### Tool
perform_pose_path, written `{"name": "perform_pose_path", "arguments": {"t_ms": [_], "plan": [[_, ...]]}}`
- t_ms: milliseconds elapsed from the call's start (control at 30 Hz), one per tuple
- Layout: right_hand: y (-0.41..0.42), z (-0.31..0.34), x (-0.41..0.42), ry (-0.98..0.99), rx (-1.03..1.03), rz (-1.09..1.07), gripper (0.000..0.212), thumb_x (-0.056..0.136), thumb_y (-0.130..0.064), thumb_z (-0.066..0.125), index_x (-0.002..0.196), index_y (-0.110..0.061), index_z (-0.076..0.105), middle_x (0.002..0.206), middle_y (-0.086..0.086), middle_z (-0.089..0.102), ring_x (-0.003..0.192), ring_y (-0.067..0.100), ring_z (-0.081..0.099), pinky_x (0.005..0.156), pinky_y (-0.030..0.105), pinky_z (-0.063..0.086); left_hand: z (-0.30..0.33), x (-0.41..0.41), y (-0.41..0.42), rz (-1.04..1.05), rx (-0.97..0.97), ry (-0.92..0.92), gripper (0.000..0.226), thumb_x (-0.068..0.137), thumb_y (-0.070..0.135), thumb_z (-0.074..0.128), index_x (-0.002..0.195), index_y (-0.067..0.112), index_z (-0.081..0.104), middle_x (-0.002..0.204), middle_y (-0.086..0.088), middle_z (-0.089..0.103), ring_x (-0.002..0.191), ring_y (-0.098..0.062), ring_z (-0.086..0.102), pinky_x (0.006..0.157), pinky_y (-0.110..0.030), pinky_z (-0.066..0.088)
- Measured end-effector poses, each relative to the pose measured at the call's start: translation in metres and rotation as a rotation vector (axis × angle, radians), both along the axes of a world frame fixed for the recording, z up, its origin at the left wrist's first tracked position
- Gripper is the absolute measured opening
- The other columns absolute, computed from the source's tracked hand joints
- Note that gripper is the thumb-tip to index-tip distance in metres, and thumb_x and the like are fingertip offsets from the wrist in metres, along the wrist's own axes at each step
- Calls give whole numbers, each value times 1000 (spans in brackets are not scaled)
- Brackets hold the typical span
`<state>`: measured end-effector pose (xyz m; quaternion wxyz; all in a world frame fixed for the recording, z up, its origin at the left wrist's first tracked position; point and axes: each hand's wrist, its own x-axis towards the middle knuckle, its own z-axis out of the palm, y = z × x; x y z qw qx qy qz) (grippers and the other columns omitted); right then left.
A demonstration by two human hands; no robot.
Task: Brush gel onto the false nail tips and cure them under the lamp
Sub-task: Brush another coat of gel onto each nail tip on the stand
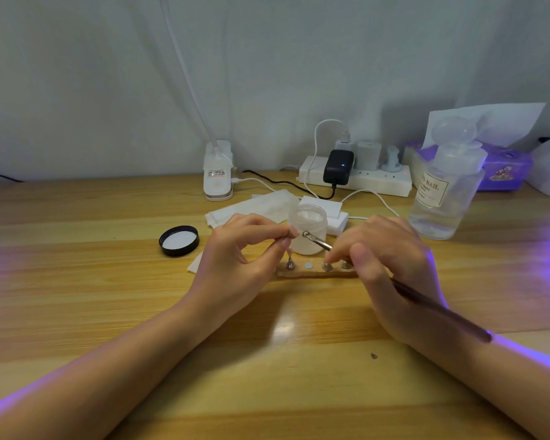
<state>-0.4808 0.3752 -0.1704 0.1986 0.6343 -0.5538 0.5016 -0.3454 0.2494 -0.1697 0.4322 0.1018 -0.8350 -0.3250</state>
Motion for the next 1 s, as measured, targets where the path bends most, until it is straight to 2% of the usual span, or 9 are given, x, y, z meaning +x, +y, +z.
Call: {"name": "perform_pose_path", "arguments": {"t_ms": [133,233,333,433,567,800,1000], "plan": [[-1,1,2,83,29,6,30,86,-23,44,79,-9,70,81,-7,66,73,17,59,72,38,42,0,0,0,-10,-7,10,26,79,7,68,93,28,65,86,10,66,86,-16,60,75,-33,47],[-2,-1,1,58,32,2,36,88,-23,41,71,-8,69,70,-3,66,66,22,59,69,43,42,0,-1,0,-9,-16,8,25,79,6,68,94,26,66,86,9,67,86,-15,60,75,-32,47],[0,-2,-2,-5,8,6,43,89,-23,36,63,-10,68,64,-4,65,63,19,57,69,42,40,-1,-1,-1,-9,-25,0,22,80,8,67,94,25,68,86,10,67,87,-14,60,77,-29,46],[1,-1,0,-7,-3,13,39,89,-22,37,71,-9,69,70,-6,64,68,12,55,72,36,38,-1,-1,-1,-7,-32,6,22,80,9,67,93,27,67,85,10,67,86,-15,60,77,-32,46],[-1,0,3,29,49,23,32,87,-24,42,81,-11,70,78,-5,66,74,16,59,76,38,41,-1,-2,-2,-2,-48,14,32,79,7,67,90,37,64,85,15,65,85,-12,59,74,-28,45],[2,-1,-1,-17,14,75,38,86,-23,39,66,-7,68,63,-1,63,62,23,56,68,44,40,-2,-1,-3,5,-61,-14,28,79,5,68,93,30,67,85,16,64,85,-10,57,76,-19,43],[1,0,3,-27,41,35,34,86,-26,41,78,-9,70,72,-4,64,70,16,55,70,38,41,-1,-1,-1,-4,-61,21,35,78,6,67,90,39,62,86,15,65,85,-15,59,75,-32,46]]}}
